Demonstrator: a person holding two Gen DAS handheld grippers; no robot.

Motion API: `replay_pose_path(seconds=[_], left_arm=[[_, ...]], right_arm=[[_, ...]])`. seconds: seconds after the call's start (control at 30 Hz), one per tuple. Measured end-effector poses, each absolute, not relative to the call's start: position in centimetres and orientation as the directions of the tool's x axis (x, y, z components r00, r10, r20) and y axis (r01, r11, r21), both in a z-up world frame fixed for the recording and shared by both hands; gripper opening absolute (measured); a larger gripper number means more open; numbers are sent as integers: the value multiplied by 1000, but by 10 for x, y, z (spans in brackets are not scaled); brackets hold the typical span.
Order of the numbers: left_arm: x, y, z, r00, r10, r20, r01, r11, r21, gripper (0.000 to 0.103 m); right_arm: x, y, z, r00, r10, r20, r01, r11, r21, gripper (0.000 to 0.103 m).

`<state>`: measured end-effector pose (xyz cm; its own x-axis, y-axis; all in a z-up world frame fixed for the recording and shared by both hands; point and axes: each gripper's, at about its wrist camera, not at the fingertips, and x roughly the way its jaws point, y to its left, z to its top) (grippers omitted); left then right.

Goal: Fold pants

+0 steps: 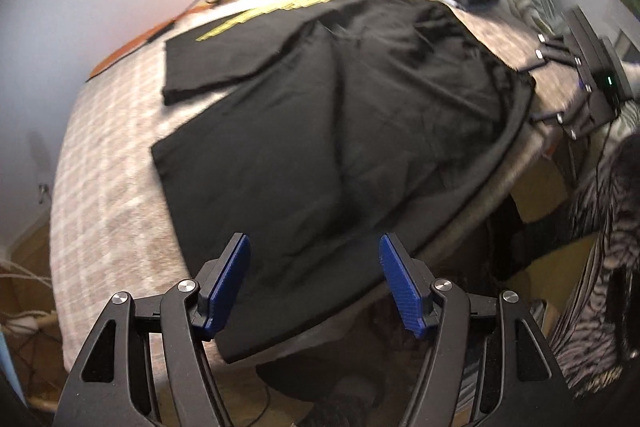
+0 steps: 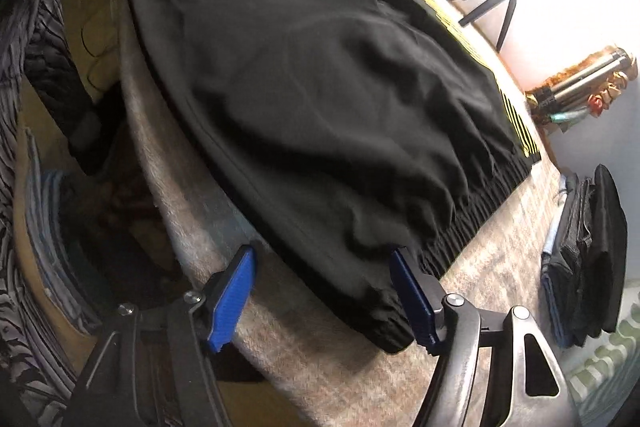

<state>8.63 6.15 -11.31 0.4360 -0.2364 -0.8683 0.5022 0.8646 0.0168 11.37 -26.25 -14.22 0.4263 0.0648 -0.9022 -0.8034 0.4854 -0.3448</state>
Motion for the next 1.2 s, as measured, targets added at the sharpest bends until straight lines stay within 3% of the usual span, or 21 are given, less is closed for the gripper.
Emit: replay_pose_path(seconds=[0.2, 0.23, 0.3, 0.37, 0.4, 0.47, 0.83, 0.93, 0.97, 1.0, 1.2], left_arm=[[78, 49, -125, 415, -236, -879, 593, 803, 64, 67], [77, 48, -126, 412, -237, -880, 601, 797, 67, 67], [75, 45, -130, 404, -234, -884, 614, 786, 72, 67], [73, 44, -134, 401, -230, -887, 626, 775, 83, 67], [72, 44, -135, 402, -224, -888, 632, 770, 92, 67], [70, 44, -138, 406, -214, -889, 636, 764, 106, 67], [78, 50, -144, 445, -156, -882, 604, 779, 167, 65], [82, 53, -145, 442, -153, -884, 599, 784, 164, 34], [84, 53, -145, 442, -151, -884, 593, 789, 162, 16], [85, 54, -145, 444, -145, -884, 589, 791, 166, 6], [87, 53, -127, 539, -173, -824, 563, 802, 199, 2]], right_arm=[[120, -268, -143, 444, 45, -895, -793, 484, -370, 70], [121, -269, -143, 447, 42, -893, -788, 490, -372, 66], [121, -266, -144, 446, 42, -894, -789, 491, -370, 54], [120, -263, -144, 420, 54, -906, -801, 492, -342, 32], [119, -262, -144, 413, 56, -909, -803, 494, -334, 30], [121, -261, -142, 420, 54, -906, -795, 503, -338, 14], [153, -271, -96, 479, 124, -869, -707, 641, -298, 4], [151, -270, -93, 491, 124, -862, -702, 643, -307, 4], [150, -270, -94, 495, 123, -860, -701, 642, -311, 4], [149, -270, -93, 495, 125, -860, -701, 643, -309, 4], [142, -277, -94, 510, 145, -848, -678, 674, -292, 2]])
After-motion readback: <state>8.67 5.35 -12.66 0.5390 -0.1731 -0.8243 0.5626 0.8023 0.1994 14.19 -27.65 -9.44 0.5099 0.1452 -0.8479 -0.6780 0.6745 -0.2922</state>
